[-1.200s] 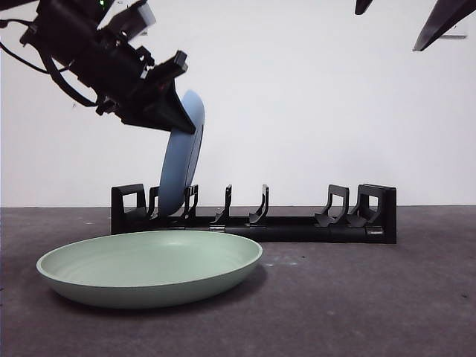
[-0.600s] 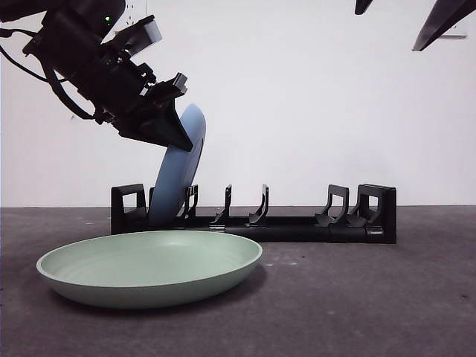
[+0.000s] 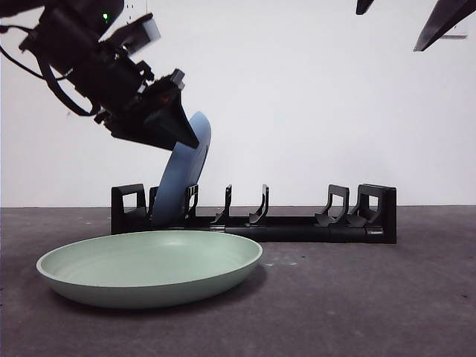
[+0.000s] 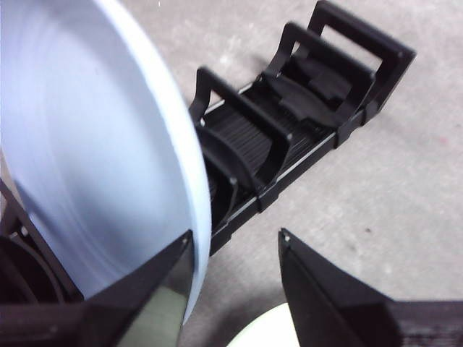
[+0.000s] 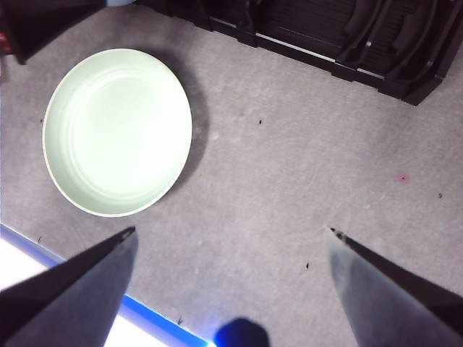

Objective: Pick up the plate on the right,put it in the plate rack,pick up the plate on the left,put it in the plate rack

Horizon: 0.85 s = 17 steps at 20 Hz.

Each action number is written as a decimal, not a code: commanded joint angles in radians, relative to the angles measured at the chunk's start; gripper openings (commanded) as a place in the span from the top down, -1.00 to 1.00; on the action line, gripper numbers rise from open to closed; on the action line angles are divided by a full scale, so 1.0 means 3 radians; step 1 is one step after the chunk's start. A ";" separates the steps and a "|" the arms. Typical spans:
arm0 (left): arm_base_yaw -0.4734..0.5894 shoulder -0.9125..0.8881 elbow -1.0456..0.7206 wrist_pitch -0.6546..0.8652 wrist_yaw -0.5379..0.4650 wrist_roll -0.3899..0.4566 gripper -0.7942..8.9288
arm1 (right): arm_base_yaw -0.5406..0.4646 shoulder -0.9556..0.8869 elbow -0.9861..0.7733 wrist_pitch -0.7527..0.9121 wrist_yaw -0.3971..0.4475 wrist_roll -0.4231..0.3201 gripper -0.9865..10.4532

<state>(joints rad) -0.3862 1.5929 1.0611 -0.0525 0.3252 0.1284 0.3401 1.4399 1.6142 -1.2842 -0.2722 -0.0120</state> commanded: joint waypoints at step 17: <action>-0.0121 -0.2790 -0.0013 -0.2265 0.0048 0.1219 0.23 | 0.0567 0.0334 -0.0427 0.0828 -0.0149 0.0226 0.06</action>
<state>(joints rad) -0.4198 0.7620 1.0611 -0.7105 0.3340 0.4133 0.5076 1.5280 1.5009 -1.0397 -0.3145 0.0322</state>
